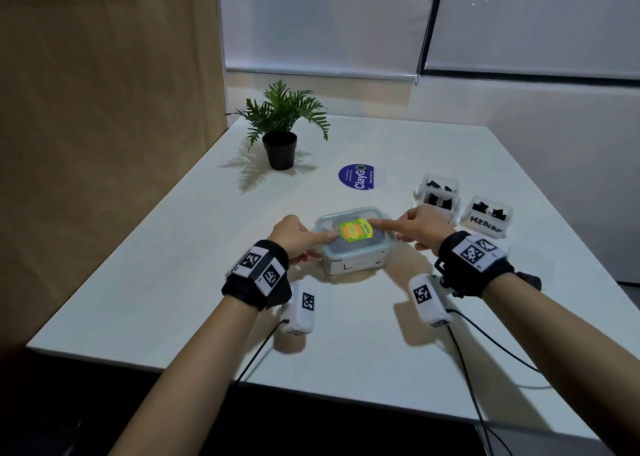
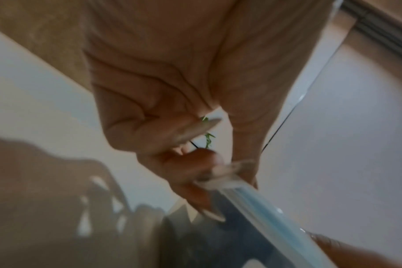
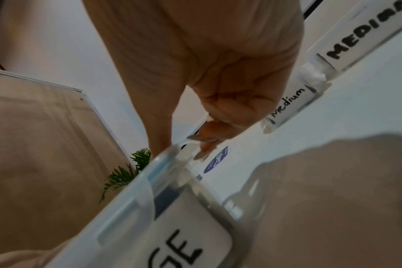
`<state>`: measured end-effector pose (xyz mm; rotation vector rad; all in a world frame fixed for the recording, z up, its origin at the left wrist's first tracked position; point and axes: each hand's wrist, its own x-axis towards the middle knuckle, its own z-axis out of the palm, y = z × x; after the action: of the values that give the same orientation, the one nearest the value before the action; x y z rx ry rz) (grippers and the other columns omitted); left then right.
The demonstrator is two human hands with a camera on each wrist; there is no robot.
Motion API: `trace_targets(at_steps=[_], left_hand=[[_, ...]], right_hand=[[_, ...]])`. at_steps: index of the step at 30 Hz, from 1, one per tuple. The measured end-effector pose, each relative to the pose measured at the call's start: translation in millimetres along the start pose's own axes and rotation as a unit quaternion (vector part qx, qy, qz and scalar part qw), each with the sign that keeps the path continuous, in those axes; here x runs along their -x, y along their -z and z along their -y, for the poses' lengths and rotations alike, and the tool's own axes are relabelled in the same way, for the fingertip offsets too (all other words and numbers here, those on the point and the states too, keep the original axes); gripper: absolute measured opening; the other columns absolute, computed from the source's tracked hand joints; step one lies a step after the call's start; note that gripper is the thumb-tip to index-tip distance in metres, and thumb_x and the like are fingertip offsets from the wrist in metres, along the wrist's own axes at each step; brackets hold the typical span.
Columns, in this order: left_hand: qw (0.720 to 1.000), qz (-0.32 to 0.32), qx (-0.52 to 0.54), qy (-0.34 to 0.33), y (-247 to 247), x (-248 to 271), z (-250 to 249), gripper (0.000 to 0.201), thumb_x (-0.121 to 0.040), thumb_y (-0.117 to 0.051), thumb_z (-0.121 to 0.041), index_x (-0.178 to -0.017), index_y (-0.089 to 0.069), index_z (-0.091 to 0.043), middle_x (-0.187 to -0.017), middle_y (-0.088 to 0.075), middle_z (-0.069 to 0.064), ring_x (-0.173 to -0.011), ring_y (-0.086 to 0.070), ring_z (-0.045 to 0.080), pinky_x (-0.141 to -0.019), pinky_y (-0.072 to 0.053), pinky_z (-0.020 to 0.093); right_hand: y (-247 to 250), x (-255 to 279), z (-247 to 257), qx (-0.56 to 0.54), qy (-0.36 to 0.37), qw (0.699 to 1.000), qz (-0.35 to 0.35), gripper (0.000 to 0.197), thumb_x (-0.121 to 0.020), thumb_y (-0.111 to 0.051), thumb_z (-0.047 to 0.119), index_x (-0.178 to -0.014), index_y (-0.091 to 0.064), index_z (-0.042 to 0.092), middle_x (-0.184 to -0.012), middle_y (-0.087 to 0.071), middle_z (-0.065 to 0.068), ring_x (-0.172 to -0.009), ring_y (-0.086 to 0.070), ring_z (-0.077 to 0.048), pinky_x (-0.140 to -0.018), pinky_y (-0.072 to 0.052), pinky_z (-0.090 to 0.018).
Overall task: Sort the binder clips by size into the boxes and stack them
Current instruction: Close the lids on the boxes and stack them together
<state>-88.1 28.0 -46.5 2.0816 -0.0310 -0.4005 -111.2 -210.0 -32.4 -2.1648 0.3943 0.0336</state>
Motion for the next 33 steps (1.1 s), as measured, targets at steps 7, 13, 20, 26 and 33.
trace_targets(at_steps=[7,13,20,26,33], left_hand=[[0.992,0.090,0.066,0.062,0,-2,0,0.034,-0.085,-0.066,-0.048,-0.087,-0.057,-0.015,-0.073,-0.057,0.000,-0.051,-0.054,0.012,-0.041,-0.031,0.014],[0.990,0.080,0.077,0.086,-1,-9,0,0.035,-0.087,-0.061,-0.047,-0.092,-0.059,-0.012,-0.060,-0.057,-0.002,-0.054,-0.052,0.014,-0.048,-0.029,0.017],[0.995,0.067,-0.006,0.069,7,-11,-5,0.045,-0.079,-0.065,-0.059,-0.076,-0.058,-0.015,-0.058,-0.055,-0.004,-0.048,-0.047,0.010,-0.045,-0.026,0.018],[0.996,0.046,0.026,0.078,3,-14,-6,0.047,-0.072,-0.074,-0.056,-0.068,-0.055,-0.014,-0.061,-0.060,-0.001,-0.047,-0.050,0.011,-0.041,-0.025,0.015],[0.984,-0.040,-0.171,0.005,4,-16,-7,0.063,-0.069,-0.059,-0.077,-0.059,-0.040,-0.018,-0.060,-0.047,0.000,-0.060,-0.047,0.022,-0.060,-0.034,0.029]], right_hand=[[-2,-5,-5,-0.063,-0.074,0.991,0.092,0.049,-0.061,-0.082,0.058,-0.070,-0.051,0.021,-0.059,-0.050,0.005,-0.051,-0.043,-0.009,-0.046,-0.028,-0.019],[-4,-10,-1,-0.052,-0.121,0.979,0.154,0.047,-0.068,-0.073,0.064,-0.081,-0.057,0.022,-0.075,-0.051,0.003,-0.065,-0.049,-0.011,-0.051,-0.031,-0.022],[6,-9,10,0.153,-0.024,0.986,0.056,0.066,-0.071,-0.063,0.073,-0.087,-0.055,0.009,-0.075,-0.054,-0.001,-0.068,-0.051,-0.015,-0.052,-0.033,-0.024],[-1,-8,10,0.169,0.063,0.983,0.038,0.051,-0.079,-0.064,0.061,-0.067,-0.058,0.012,-0.066,-0.066,-0.001,-0.068,-0.063,-0.016,-0.052,-0.047,-0.022],[-7,-13,3,0.158,0.076,0.984,0.029,0.055,-0.080,-0.062,0.062,-0.056,-0.055,0.012,-0.058,-0.063,0.000,-0.058,-0.057,-0.019,-0.059,-0.047,-0.029]])
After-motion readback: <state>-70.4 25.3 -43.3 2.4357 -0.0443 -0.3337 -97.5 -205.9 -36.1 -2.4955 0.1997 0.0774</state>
